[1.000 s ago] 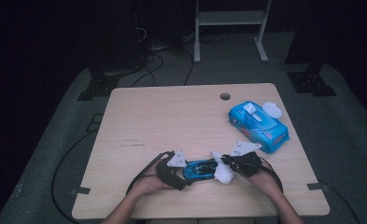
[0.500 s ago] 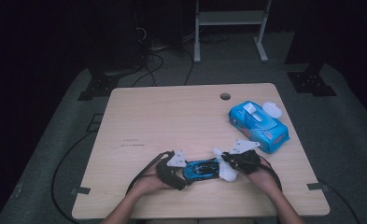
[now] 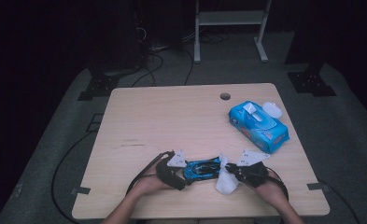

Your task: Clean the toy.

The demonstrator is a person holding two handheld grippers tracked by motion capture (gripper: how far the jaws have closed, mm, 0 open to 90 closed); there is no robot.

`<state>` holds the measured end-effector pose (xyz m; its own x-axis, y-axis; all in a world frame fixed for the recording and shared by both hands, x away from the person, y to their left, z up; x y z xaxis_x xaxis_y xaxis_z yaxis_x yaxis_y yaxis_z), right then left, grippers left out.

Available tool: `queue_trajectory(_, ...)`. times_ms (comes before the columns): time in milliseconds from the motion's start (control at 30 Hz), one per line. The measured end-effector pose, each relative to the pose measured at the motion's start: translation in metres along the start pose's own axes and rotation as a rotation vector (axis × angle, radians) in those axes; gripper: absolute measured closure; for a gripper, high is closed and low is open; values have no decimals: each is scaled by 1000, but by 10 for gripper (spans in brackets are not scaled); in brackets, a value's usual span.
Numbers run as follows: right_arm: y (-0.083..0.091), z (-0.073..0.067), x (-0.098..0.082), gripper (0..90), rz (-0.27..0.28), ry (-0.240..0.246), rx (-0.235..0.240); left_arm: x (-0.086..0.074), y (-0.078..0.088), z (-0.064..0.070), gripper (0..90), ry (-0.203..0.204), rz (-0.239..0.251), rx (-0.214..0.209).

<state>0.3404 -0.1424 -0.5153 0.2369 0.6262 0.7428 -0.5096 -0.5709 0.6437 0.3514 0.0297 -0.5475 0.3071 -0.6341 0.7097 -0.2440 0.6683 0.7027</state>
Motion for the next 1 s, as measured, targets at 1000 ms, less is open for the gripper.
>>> queue_trajectory(1000, -59, -56, 62, 840, -2, 128, 169, 0, 0, 0, 250, 4, -1, 0)
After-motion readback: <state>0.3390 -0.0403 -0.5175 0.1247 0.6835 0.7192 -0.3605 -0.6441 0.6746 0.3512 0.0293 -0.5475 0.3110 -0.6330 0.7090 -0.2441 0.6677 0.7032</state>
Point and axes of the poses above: each handheld gripper's, and its own axes: y roughly backward along the jaws, x roughly out of its top, z roughly to its right, the point moved 10 cm from there along -y, roughly forward along the jaws, and after that the axes turned 7 degrees about y, right-handed, at the moved point
